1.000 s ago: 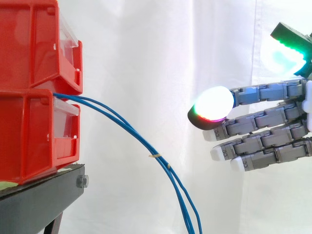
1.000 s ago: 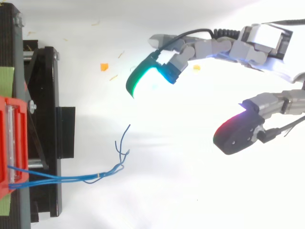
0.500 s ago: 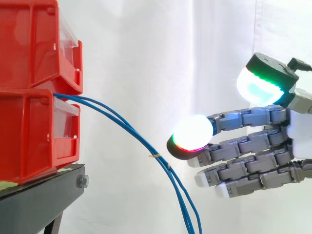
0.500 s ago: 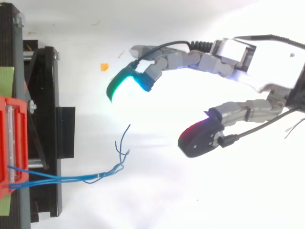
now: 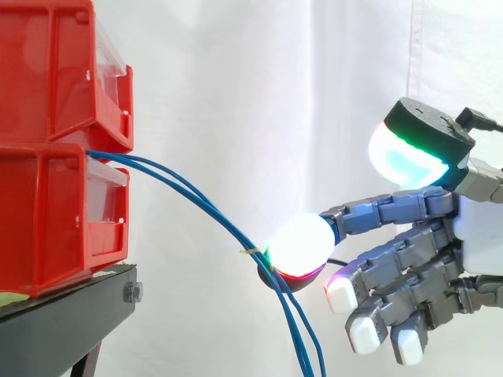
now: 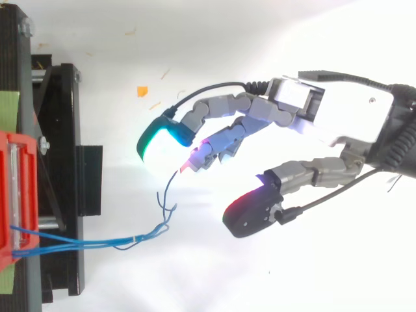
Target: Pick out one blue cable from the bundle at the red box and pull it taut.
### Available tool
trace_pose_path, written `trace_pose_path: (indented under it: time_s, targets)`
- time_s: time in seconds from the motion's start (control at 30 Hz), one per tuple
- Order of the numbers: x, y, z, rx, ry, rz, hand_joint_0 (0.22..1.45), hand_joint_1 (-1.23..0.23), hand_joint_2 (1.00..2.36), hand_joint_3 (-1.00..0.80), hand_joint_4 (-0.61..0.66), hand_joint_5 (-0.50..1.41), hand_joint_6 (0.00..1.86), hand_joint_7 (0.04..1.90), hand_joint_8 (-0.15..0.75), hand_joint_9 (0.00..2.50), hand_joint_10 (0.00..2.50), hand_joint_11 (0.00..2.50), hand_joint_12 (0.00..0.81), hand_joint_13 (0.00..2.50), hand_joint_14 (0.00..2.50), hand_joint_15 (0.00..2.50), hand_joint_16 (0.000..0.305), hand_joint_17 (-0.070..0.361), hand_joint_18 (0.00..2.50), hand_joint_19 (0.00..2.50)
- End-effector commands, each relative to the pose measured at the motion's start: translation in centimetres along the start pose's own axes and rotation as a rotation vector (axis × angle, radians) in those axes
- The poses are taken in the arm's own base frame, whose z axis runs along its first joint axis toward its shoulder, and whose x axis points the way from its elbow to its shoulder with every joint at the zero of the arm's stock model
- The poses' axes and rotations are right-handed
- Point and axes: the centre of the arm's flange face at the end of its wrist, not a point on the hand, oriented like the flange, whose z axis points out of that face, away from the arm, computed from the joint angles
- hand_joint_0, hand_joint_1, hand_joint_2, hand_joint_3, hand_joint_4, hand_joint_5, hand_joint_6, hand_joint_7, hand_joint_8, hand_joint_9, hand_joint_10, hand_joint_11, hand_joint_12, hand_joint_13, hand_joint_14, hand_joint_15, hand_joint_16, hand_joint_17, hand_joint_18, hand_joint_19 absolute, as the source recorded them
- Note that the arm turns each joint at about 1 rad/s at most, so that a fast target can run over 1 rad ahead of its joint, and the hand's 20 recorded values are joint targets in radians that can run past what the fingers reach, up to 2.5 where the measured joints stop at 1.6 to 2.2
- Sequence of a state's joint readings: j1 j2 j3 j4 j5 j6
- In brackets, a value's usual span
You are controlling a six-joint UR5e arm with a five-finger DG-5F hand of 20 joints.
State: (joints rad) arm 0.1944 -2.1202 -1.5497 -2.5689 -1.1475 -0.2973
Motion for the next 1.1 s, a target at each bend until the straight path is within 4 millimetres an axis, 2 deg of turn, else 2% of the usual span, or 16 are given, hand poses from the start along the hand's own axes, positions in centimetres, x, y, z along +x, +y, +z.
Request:
trace_pose_path:
  time_s: [0.0,0.07,0.17,0.33,0.43,0.57,0.8,0.87,0.9,1.07]
  targets:
    - [0.3,-0.5,0.1,0.004,0.0,-0.005,0.49,-0.54,1.0,-0.5,0.13,-0.19,0.5,0.74,0.212,0.8,0.01,0.35,0.325,0.85,0.02,0.42,0.058,0.131,0.83,0.66]
    - [0.6,-0.9,0.5,0.011,0.004,-0.002,0.49,-0.54,1.0,-0.5,0.13,-0.19,0.5,0.74,0.21,0.8,0.01,0.36,0.324,0.85,0.02,0.43,0.058,0.131,0.83,0.67]
    - [1.5,-3.0,1.7,0.029,0.009,0.026,0.49,-0.54,1.0,-0.5,0.13,-0.19,0.5,0.74,0.214,0.81,0.01,0.35,0.324,0.85,0.02,0.43,0.058,0.131,0.83,0.66]
    - [1.6,-2.3,2.0,0.032,0.015,0.052,0.49,-0.54,1.0,-0.5,0.13,-0.18,0.5,0.74,0.21,0.81,0.01,0.35,0.325,0.85,0.02,0.43,0.058,0.131,0.83,0.67]
    - [2.3,-2.0,2.1,0.014,0.023,0.05,0.49,-0.54,1.0,-0.5,0.13,-0.18,0.5,0.75,0.21,0.81,0.01,0.36,0.326,0.85,0.02,0.43,0.058,0.131,0.83,0.67]
    - [3.4,-1.8,3.6,-0.033,0.023,0.064,0.49,-0.55,1.0,-0.5,0.13,-0.18,0.5,0.75,0.212,0.81,0.02,0.36,0.327,0.85,0.02,0.44,0.058,0.131,0.83,0.67]
    - [4.5,-0.2,4.2,-0.07,0.051,0.061,0.49,-0.55,1.0,-0.5,0.13,-0.18,0.5,0.75,0.211,0.81,0.01,0.36,0.326,0.85,0.02,0.44,0.058,0.13,0.83,0.67]
    - [4.8,-0.4,4.2,-0.072,0.058,0.058,0.49,-0.55,1.0,-0.5,0.13,-0.18,0.5,0.75,0.211,0.81,0.01,0.36,0.326,0.85,0.02,0.43,0.058,0.13,0.83,0.68]
    - [5.3,-1.2,4.2,-0.062,0.064,0.056,0.49,-0.55,1.0,-0.5,0.13,-0.18,0.5,0.76,0.209,0.81,0.01,0.36,0.325,0.85,0.02,0.44,0.058,0.129,0.82,0.68]
    - [5.6,-1.2,4.1,-0.064,0.067,0.06,0.49,-0.56,1.0,-0.5,0.13,-0.18,0.5,0.75,0.209,0.81,0.01,0.36,0.324,0.84,0.02,0.43,0.058,0.13,0.83,0.68]
